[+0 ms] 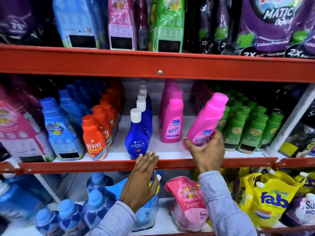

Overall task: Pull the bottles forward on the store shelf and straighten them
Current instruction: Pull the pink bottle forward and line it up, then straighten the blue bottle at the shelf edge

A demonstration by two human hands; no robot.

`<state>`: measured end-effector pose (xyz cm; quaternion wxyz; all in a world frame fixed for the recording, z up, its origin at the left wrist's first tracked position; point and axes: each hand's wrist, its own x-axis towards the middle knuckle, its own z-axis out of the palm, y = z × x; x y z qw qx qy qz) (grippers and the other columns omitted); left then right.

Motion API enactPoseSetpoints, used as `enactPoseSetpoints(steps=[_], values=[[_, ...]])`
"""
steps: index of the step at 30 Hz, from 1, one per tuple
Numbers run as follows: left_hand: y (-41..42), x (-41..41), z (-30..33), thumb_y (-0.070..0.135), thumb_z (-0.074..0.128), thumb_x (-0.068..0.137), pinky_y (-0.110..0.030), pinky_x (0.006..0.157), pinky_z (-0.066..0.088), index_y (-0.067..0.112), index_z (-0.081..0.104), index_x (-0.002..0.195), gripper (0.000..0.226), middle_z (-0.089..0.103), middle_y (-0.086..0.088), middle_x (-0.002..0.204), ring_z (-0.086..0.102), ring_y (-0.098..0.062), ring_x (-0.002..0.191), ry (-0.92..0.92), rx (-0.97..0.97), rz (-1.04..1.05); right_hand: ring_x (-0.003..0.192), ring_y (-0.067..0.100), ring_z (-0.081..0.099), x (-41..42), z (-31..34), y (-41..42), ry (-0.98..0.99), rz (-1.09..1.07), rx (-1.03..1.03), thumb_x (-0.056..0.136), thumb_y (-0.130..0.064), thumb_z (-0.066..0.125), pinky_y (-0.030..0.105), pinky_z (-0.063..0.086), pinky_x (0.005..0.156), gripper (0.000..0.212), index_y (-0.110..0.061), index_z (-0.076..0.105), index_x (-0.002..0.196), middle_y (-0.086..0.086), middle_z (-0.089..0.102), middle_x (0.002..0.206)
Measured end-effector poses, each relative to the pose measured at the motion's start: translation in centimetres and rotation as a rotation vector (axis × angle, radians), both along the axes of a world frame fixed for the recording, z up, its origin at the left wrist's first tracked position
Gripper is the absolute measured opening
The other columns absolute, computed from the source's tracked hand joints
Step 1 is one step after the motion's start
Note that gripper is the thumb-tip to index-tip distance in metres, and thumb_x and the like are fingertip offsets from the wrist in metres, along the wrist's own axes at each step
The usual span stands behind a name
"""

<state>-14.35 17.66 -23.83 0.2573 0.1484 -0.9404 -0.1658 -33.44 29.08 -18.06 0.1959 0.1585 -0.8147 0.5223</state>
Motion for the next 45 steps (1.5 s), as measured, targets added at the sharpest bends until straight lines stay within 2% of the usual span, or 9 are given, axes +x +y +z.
enactPoseSetpoints(steps=[19,23,25,28,31,34,36,40,45], values=[[-0.3,-0.1,-0.4,0.017,0.059,0.089,-0.023,0.129,0.003,0.009,0.048,0.148,0.061,0.05,-0.004,0.156,0.037,-0.019,0.151,0.082,0.028,-0.018,0.115,0.035,0.057,3.4,-1.6,-4.6,-0.046,0.163,0.125,0.057,-0.044,0.091,0.048,0.053,0.092,0.09,-0.006,0.047,0.126,0.014,0.054,0.119],[-0.4,1.3,0.0,0.009,0.069,0.084,-0.013,0.124,0.021,0.009,0.063,0.136,0.053,0.055,0.007,0.144,0.047,-0.007,0.141,0.284,0.129,-0.023,0.122,0.037,0.048,4.3,-2.2,-4.0,0.026,0.138,0.064,0.062,-0.037,0.091,0.05,0.045,0.102,0.09,-0.004,0.046,0.133,0.016,0.053,0.13],[-0.7,2.1,0.1,0.008,0.07,0.081,-0.015,0.114,0.04,0.009,0.071,0.124,0.043,0.067,0.006,0.132,0.058,-0.004,0.127,0.482,0.149,0.065,0.115,0.036,0.049,5.4,-2.6,-3.8,0.171,0.068,-0.017,0.066,-0.029,0.089,0.048,0.044,0.101,0.076,-0.004,0.05,0.127,0.016,0.056,0.124],[-1.1,3.1,1.6,0.025,0.063,0.084,-0.011,0.105,0.045,0.014,0.071,0.122,0.041,0.072,0.005,0.121,0.063,-0.001,0.117,0.656,0.297,0.244,0.098,0.026,0.055,7.4,-2.6,-4.3,0.3,0.131,-0.148,0.075,-0.019,0.077,0.033,0.044,0.09,0.045,-0.011,0.057,0.114,0.006,0.059,0.109],[-1.7,2.9,3.1,0.025,0.066,0.079,-0.03,0.111,0.049,0.015,0.063,0.133,0.055,0.067,-0.002,0.127,0.062,-0.015,0.121,0.587,0.449,0.354,0.085,0.013,0.062,9.0,-1.9,-6.3,0.167,0.447,-0.132,0.081,-0.012,0.069,0.021,0.051,0.078,0.032,-0.023,0.062,0.111,-0.003,0.062,0.105],[-1.7,2.3,3.8,0.008,0.077,0.079,-0.045,0.111,0.05,0.012,0.059,0.138,0.061,0.066,-0.009,0.132,0.063,-0.025,0.123,0.479,0.477,0.377,0.093,0.009,0.069,9.0,-1.8,-7.8,-0.033,0.628,-0.056,0.088,-0.004,0.066,0.02,0.055,0.087,0.037,-0.015,0.063,0.123,0.002,0.07,0.112],[-1.8,1.9,4.1,0.008,0.078,0.079,-0.042,0.11,0.05,0.012,0.057,0.14,0.064,0.068,-0.008,0.133,0.064,-0.024,0.122,0.423,0.464,0.377,0.094,0.01,0.072,8.5,-2.0,-8.3,-0.13,0.655,-0.038,0.089,-0.002,0.062,0.024,0.058,0.087,0.039,-0.013,0.062,0.127,0.004,0.074,0.112],[-3.3,2.1,4.8,0.007,0.075,0.08,-0.035,0.102,0.056,0.012,0.054,0.143,0.066,0.074,-0.003,0.124,0.071,-0.016,0.109,0.421,0.523,0.338,0.083,-0.009,0.07,8.8,-2.0,-9.1,-0.199,0.653,-0.096,0.087,0.002,0.064,0.005,0.051,0.072,0.037,-0.014,0.066,0.12,0.0,0.077,0.103],[-4.1,1.6,5.0,-0.004,0.069,0.08,-0.015,0.095,0.053,0.013,0.054,0.143,0.067,0.072,0.01,0.117,0.067,0.017,0.097,0.402,0.682,0.246,0.087,-0.001,0.072,8.7,-2.8,-8.4,-0.232,0.623,-0.158,0.088,-0.001,0.067,0.015,0.057,0.078,0.035,-0.012,0.066,0.121,0.0,0.077,0.105]])
